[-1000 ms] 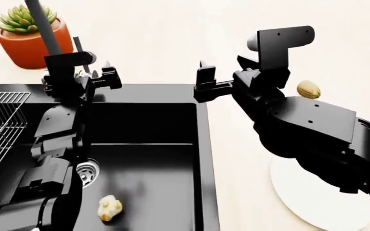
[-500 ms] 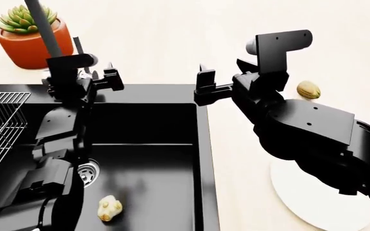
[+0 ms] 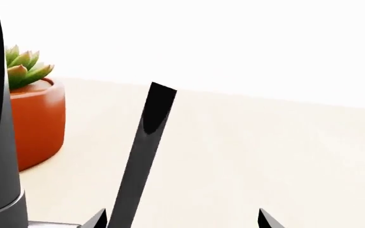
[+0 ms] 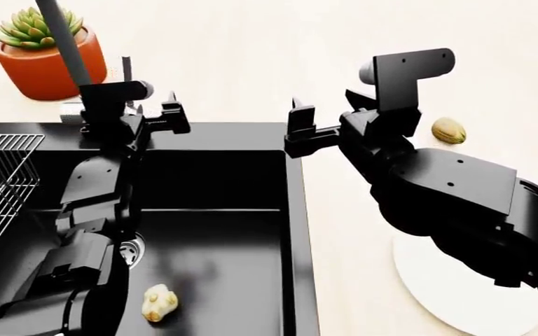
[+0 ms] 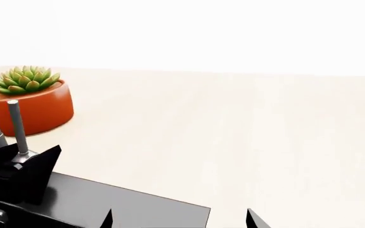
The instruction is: Pick the ginger from the counter and place it in the sink. Then turn on the sink faucet.
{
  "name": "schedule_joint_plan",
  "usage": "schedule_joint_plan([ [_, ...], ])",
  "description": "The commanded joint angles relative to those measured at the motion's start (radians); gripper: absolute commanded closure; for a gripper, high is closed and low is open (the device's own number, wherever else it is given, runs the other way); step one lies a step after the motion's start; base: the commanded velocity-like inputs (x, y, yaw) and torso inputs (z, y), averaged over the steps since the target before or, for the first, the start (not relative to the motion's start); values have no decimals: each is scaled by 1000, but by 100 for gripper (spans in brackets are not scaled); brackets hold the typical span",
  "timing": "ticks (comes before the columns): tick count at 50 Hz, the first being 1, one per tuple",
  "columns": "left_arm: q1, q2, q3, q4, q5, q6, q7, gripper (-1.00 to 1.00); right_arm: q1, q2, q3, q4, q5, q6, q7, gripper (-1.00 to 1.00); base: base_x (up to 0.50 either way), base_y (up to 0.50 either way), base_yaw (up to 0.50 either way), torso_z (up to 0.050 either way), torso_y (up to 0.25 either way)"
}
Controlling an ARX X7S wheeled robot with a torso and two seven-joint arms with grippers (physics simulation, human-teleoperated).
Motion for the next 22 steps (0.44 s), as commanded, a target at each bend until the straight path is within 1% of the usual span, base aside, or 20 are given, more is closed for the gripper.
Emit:
schedule_joint_plan([
  [1, 0, 7, 10, 0, -2, 4, 21, -100, -2, -1, -1, -1, -4, 3, -1, -100, 0, 0, 0, 0, 0],
  [22, 14, 64, 21, 0, -3, -14, 62, -100, -10, 1, 1, 4, -6, 3, -3, -100, 0, 0, 0, 0, 0],
])
